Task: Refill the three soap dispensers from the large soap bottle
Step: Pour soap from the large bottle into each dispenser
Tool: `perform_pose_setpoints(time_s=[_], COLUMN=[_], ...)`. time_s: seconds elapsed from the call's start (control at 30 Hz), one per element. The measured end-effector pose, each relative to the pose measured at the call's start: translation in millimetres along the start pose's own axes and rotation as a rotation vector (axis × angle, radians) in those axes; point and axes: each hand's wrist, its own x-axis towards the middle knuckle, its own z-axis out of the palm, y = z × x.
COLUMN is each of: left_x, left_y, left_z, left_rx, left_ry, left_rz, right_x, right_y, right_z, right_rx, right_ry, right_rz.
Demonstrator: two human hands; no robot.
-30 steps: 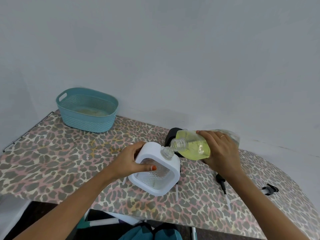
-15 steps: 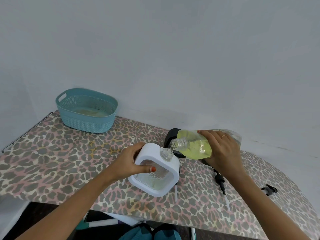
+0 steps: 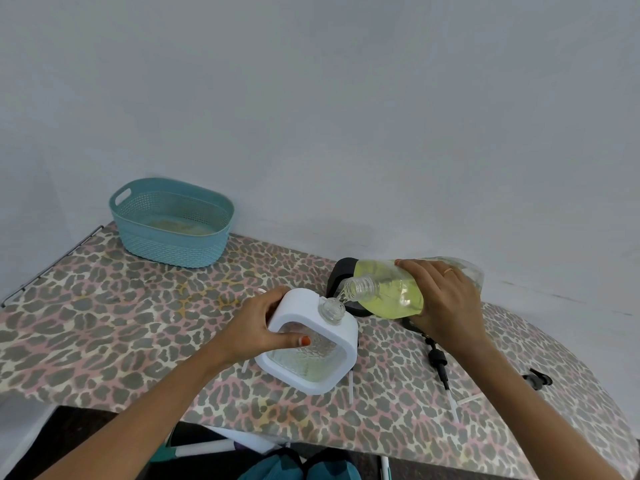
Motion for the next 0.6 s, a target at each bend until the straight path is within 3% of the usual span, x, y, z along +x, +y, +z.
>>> perform_pose_setpoints(time_s=[0.6], left_x=[-2.3], left_y=[-6.3], left_z=[2.2], left_rx=[-0.042], left_ry=[-0.014], left_rz=[-0.023], right_x=[-0.8], right_y=[2.6], right_z=[-3.9], right_rx=[-0.001], right_ry=[-0.024], right_rz=[-0.008])
